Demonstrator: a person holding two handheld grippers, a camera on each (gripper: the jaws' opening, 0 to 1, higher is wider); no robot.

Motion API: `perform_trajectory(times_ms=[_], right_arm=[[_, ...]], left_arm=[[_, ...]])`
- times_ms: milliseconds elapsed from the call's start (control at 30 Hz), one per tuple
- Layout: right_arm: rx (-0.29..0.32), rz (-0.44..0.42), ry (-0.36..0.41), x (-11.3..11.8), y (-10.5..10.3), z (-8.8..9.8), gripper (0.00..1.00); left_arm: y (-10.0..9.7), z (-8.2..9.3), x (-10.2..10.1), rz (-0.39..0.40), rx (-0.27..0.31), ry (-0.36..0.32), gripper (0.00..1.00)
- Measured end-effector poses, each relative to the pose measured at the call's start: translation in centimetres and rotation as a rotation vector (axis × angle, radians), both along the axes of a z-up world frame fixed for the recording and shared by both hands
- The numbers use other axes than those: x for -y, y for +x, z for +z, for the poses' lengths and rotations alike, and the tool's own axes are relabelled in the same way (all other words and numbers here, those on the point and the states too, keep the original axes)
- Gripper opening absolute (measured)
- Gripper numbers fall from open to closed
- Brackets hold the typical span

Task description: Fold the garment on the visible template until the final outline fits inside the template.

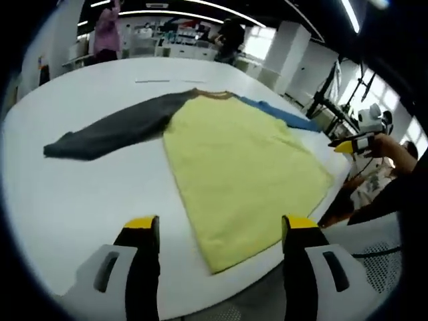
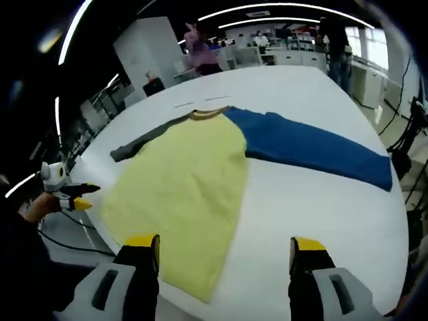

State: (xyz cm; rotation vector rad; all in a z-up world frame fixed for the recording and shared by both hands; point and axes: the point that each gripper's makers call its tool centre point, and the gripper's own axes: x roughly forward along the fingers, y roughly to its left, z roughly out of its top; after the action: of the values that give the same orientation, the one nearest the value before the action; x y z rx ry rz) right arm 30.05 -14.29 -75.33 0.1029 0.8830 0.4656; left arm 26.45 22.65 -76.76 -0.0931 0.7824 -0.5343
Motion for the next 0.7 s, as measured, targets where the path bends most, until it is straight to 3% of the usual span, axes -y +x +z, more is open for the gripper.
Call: perform_trajectory(times_ms=[333, 533, 700], right_arm=[[0.08, -0.07, -0.011, 3.4, 3.3, 1.4, 0.92], [0.117, -0.144, -0.025, 5.7, 5.0, 2.3, 0.89], [0.118, -0.174, -0.068, 7.7, 5.9, 2.1, 0.88]], left_arm=[[2.1, 2.5, 1.2, -0.022, 0.163, -0.034, 0.9], [2.5, 2.9, 1.9, -0.053, 0.201, -0.016, 0.95], [3.4, 3.1, 1.6, -0.042, 0.238, -0.041, 0.97]])
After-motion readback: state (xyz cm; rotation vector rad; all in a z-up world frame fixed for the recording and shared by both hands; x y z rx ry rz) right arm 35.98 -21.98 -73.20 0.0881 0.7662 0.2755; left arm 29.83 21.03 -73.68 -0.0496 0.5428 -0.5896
